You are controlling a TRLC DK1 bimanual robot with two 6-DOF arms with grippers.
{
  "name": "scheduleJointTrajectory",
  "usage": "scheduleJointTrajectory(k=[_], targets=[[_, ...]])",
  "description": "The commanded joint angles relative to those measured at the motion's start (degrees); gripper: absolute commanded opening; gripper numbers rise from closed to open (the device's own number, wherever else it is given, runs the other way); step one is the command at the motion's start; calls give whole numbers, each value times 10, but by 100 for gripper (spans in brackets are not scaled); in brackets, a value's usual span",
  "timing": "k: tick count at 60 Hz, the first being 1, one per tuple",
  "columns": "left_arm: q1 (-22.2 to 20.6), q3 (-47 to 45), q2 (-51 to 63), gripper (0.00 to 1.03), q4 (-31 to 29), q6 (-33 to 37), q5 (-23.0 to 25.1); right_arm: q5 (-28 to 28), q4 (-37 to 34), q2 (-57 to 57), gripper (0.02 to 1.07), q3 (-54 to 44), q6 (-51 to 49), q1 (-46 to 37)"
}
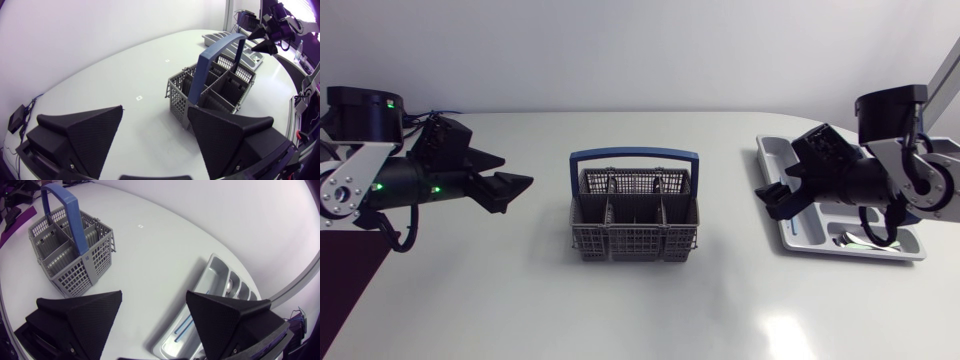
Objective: Unload the cutlery basket into the drawer organizer.
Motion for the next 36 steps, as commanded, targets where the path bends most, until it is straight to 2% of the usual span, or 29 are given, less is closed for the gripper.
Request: scheduleJointTrajectory(k=[1,3,18,25,36], targets=[[11,-25,-23,99,6,-18,-14,9,-8,-28,103,-24,-7,-12],[13,-25,-27,99,4,-26,-16,23,-5,-42,103,-29,-1,-19],[30,-65,-101,99,0,-28,-25,28,-10,-131,103,-79,26,-48],[30,-90,-148,99,21,-34,-42,59,18,-170,103,-114,38,-48],[31,-123,-185,99,39,-49,-50,70,39,-278,103,-169,37,-48]])
